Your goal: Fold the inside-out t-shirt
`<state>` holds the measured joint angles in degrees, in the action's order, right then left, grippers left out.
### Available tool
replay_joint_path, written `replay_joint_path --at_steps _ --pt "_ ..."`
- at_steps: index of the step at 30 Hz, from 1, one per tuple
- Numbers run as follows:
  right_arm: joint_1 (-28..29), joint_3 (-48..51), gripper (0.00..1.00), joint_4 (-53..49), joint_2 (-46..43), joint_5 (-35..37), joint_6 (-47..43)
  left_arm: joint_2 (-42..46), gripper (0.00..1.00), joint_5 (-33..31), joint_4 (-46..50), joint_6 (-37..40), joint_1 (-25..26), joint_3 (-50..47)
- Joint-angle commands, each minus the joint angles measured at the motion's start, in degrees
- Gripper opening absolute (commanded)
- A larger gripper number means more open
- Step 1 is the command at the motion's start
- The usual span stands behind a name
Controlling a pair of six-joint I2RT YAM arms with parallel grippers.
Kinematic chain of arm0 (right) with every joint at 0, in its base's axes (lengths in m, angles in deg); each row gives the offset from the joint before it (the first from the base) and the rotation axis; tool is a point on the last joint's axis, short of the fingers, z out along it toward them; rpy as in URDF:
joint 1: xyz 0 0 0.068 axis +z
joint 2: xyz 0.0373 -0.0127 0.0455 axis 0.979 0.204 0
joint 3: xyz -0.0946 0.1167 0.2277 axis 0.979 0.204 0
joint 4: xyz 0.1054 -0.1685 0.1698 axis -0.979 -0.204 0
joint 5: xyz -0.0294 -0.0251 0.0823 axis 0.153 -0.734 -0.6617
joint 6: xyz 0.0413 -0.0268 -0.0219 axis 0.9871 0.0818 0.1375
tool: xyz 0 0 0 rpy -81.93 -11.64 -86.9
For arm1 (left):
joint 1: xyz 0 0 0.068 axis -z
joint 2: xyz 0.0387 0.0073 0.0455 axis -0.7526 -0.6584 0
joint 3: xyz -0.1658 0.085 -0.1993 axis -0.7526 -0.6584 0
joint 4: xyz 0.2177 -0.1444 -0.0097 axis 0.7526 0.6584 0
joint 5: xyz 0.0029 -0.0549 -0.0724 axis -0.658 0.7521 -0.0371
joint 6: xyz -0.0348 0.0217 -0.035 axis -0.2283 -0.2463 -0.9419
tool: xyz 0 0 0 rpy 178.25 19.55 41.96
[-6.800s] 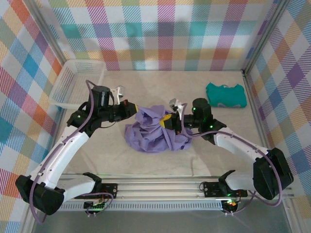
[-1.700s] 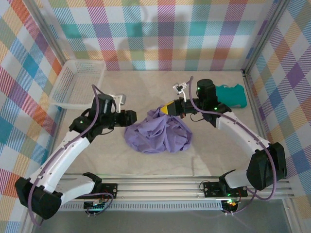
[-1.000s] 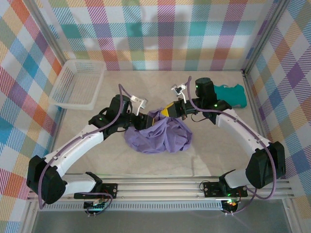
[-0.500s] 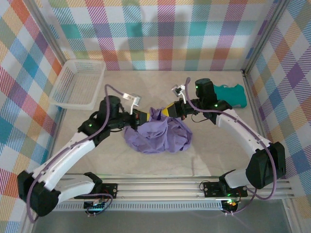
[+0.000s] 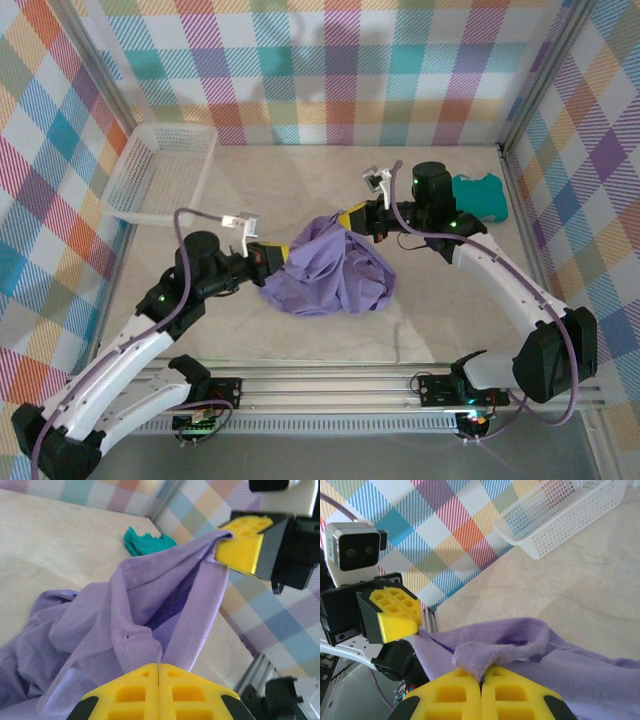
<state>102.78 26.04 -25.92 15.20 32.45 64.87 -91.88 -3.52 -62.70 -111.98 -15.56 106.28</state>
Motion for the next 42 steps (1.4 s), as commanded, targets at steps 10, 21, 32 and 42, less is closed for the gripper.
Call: replay_joint_path --at_steps 10,21,32,42 --pt "-0.1 8.0 0.00 27.4 -0.2 -5.4 13.0 -1.4 0.02 3.3 -15.4 -0.1 8.3 -15.0" --pt "0.1 6.3 0.00 17.8 0.8 -12.8 3.3 -2.0 0.32 -4.5 -10.4 6.4 11.0 -8.4" --pt "0.1 7.0 0.00 10.8 -1.9 -15.2 -5.8 -10.8 0.47 -5.3 0.7 -3.7 1.7 2.0" --pt "0.1 7.5 0.00 10.2 -1.9 -14.0 -6.5 -20.5 0.59 9.7 -1.3 -2.1 2.1 4.2"
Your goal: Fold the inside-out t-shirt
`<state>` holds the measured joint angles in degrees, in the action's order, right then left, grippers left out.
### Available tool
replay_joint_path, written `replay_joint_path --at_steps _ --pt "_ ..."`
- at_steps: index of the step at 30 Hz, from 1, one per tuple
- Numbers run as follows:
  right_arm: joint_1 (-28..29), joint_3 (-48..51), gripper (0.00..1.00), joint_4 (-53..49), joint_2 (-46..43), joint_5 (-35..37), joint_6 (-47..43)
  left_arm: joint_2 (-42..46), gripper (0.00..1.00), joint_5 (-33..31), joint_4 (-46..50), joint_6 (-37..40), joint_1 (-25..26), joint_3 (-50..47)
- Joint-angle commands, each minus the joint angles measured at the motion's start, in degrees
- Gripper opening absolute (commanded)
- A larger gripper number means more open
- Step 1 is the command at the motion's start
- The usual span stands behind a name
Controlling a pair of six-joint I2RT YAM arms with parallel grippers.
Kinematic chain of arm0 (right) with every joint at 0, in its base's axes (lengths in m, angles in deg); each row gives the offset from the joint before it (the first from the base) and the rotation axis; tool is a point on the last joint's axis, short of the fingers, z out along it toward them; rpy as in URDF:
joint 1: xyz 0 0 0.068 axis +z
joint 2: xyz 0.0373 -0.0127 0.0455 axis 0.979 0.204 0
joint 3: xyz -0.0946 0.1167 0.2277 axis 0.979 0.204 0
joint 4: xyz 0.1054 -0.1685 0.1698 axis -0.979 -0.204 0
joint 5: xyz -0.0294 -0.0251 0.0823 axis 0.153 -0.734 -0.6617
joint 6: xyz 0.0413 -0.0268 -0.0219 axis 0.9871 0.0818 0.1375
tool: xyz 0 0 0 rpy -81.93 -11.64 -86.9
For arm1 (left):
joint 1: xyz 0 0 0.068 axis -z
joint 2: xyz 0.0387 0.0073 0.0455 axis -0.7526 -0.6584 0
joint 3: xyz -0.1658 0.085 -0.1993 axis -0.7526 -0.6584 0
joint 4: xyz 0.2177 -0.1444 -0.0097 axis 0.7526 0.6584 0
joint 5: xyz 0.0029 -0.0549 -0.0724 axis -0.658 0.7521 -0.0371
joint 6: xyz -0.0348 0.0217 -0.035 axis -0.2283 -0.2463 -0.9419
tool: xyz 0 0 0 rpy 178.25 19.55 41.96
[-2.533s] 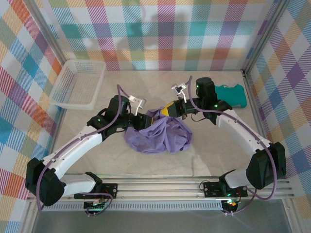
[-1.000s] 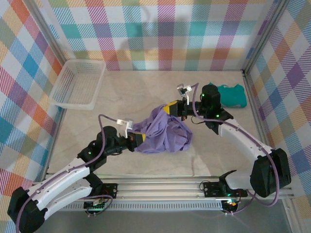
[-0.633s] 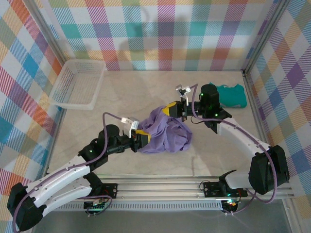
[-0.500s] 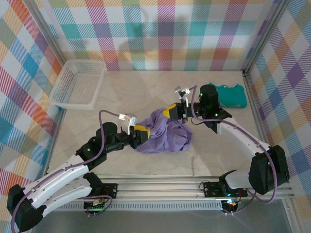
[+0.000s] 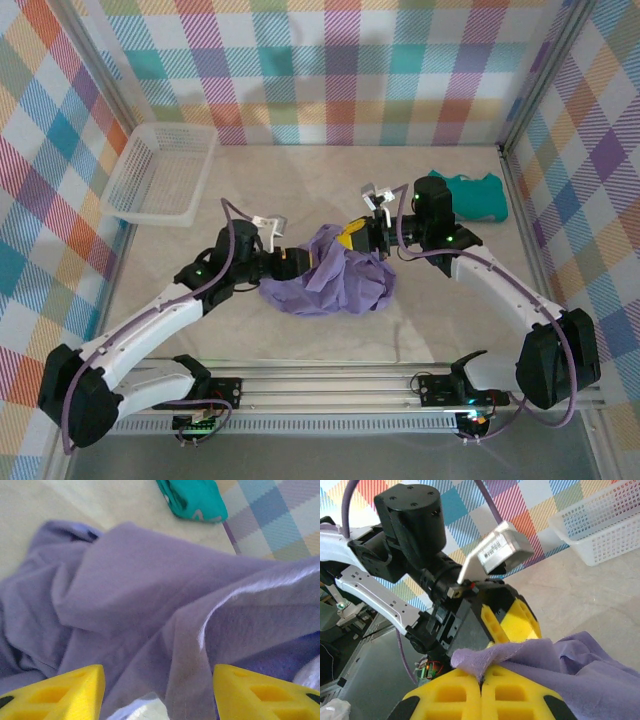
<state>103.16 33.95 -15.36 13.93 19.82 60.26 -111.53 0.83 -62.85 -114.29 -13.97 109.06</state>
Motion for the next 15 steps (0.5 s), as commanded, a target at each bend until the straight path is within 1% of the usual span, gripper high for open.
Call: replay_joint_path --at_steps 1,5,9,12,15 --pt "-0.2 -0.3 0.00 -0.3 -0.7 -1.2 -1.9 -1.6 0.59 5.4 -1.5 0.4 0.5 1.6" --pt "-0.2 -0.5 0.00 -1.4 -0.5 -0.9 -2.4 -4.3 0.59 6.2 -0.4 1.8 0.9 3.1" --pt "-0.2 -0.8 0.00 -1.5 -0.3 -0.9 -2.0 -7.4 0.65 3.7 4.2 5.8 2.8 5.8" --pt "-0.3 -0.9 0.00 -2.3 -0.3 -0.4 -2.1 -8.7 0.67 -1.9 10.0 8.9 4.3 8.5" --pt "-0.2 -1.9 0.00 -5.2 -0.2 1.2 -3.1 -9.0 0.62 -9.1 15.0 10.5 4.6 10.5"
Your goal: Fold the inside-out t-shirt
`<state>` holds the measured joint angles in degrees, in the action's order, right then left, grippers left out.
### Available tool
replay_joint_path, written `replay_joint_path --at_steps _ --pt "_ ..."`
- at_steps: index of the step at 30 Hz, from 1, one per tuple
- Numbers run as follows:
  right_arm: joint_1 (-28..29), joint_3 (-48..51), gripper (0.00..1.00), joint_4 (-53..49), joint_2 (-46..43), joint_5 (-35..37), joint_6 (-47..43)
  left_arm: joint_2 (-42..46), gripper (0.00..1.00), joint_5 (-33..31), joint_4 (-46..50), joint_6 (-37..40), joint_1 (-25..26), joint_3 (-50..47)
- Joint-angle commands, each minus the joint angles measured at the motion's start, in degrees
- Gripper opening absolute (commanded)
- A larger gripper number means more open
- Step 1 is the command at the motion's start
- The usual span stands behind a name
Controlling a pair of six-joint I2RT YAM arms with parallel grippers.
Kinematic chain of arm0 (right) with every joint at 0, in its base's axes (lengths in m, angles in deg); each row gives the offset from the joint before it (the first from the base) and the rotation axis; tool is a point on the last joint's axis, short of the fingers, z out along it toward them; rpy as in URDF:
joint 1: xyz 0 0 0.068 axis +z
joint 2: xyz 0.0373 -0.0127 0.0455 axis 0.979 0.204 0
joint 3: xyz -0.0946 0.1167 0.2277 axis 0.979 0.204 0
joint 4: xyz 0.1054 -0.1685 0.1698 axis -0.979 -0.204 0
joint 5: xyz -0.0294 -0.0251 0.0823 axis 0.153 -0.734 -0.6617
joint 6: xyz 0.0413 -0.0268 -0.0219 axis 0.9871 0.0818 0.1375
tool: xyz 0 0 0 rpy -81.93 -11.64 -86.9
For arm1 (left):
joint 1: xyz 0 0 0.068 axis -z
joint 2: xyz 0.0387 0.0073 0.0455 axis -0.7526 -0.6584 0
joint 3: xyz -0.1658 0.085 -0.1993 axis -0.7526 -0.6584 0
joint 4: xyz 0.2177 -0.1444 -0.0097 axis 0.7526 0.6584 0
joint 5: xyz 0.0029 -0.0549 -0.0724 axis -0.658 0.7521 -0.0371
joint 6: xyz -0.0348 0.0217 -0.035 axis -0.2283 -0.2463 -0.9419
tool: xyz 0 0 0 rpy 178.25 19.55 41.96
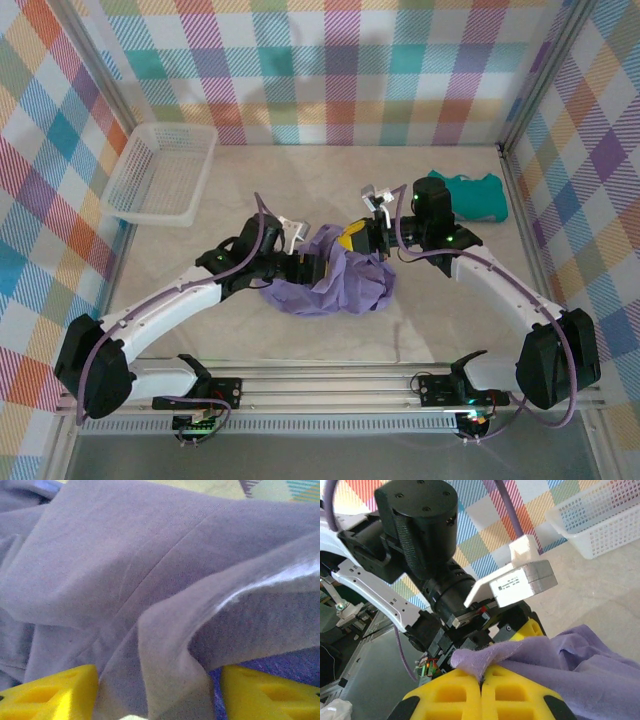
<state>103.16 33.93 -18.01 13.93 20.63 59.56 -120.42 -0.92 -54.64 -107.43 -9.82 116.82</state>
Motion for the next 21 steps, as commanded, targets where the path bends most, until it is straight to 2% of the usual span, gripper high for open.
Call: replay_joint_path --at_steps 1,4,8,15,18,21 --pt "-0.2 -2.4 0.00 -3.9 -0.2 1.1 -2.7 0.1 0.59 -10.6 8.6 4.3 0.5 3.3" --pt "-0.3 -3.4 0.00 -6.6 -0.2 2.3 -3.5 0.9 0.46 -14.7 10.8 5.6 0.5 3.6" --pt "-0.2 -4.0 0.00 -7.3 -0.1 3.0 -3.4 0.8 0.28 -12.2 10.5 6.1 0.6 3.5" --pt "-0.2 -4.2 0.00 -8.9 -0.4 4.5 -4.7 2.3 0.02 -10.4 9.4 5.2 0.3 3.7" --pt "-0.2 -4.0 0.00 -12.1 -1.5 7.9 -7.0 6.3 0.00 -11.2 8.0 2.0 -1.6 2.7" --pt "-0.3 -3.7 0.02 -13.3 -3.5 11.7 -7.6 12.7 0.00 -7.3 4.8 -2.8 -6.1 -0.1"
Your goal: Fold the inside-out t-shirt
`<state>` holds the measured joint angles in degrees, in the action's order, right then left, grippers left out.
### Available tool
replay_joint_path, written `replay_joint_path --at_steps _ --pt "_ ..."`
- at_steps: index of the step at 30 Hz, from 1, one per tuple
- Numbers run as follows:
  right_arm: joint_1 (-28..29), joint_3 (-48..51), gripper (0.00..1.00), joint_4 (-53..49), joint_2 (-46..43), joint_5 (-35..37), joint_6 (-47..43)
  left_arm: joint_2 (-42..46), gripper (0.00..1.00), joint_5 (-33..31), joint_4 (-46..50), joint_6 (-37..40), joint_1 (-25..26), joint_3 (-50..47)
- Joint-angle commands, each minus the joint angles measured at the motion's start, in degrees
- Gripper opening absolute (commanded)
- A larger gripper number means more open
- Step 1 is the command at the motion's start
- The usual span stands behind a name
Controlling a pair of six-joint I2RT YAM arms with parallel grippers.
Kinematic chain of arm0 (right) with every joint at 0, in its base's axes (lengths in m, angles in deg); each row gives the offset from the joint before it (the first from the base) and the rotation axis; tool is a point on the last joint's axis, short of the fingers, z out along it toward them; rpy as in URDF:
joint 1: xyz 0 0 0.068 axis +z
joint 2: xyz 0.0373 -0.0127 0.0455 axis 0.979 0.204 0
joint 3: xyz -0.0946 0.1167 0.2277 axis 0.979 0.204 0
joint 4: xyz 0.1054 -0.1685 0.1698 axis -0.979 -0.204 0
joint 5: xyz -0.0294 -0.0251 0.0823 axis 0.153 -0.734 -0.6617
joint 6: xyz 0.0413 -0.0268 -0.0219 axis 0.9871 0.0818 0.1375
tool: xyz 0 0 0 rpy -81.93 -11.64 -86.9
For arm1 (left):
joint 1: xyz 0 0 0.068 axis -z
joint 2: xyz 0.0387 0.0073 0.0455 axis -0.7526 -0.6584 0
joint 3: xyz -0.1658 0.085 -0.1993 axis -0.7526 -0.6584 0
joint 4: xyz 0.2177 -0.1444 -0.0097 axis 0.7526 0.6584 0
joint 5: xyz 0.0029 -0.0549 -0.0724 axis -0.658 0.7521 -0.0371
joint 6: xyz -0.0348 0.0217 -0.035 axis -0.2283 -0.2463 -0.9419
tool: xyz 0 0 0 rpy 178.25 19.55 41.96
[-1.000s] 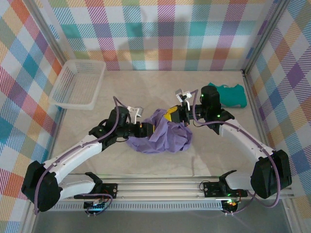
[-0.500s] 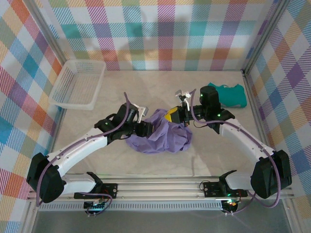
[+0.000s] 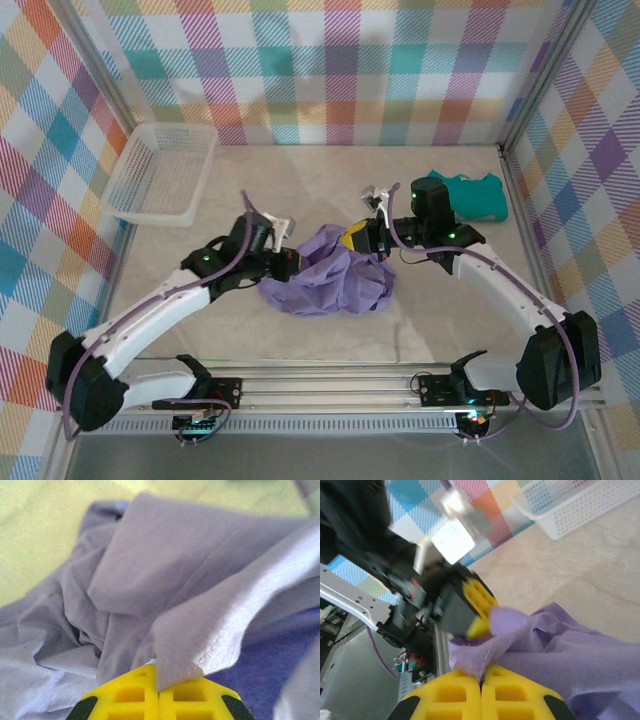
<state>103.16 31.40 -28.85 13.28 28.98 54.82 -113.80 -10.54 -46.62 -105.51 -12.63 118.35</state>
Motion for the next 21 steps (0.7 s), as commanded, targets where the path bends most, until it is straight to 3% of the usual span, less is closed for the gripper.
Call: replay_joint_path --at_steps 1,4,7,12,16,21 --pt "-0.3 -1.0 0.02 -2.1 -3.3 4.8 -2.1 8.2 0.00 4.0 -4.3 -6.4 -5.1 -2.8" --pt "-0.3 0.1 0.03 0.1 -4.4 6.7 0.5 12.1 0.00 8.1 -6.2 -9.7 -9.5 -5.8" --pt "-0.2 2.3 0.02 2.4 -5.5 7.0 1.5 12.7 0.00 6.8 -3.5 -9.3 -10.1 -7.2" --pt "0.1 5.2 0.04 5.9 -4.9 -2.0 1.4 12.3 0.02 9.9 -4.6 -9.8 -9.5 -11.2" --pt "1.9 6.1 0.10 7.4 -2.4 -7.9 3.6 11.6 0.00 9.9 -6.1 -9.8 -5.9 -13.4" --pt "3.2 5.8 0.21 0.0 1.0 -1.1 3.7 13.6 0.00 17.8 -18.2 -14.3 -4.1 -17.0"
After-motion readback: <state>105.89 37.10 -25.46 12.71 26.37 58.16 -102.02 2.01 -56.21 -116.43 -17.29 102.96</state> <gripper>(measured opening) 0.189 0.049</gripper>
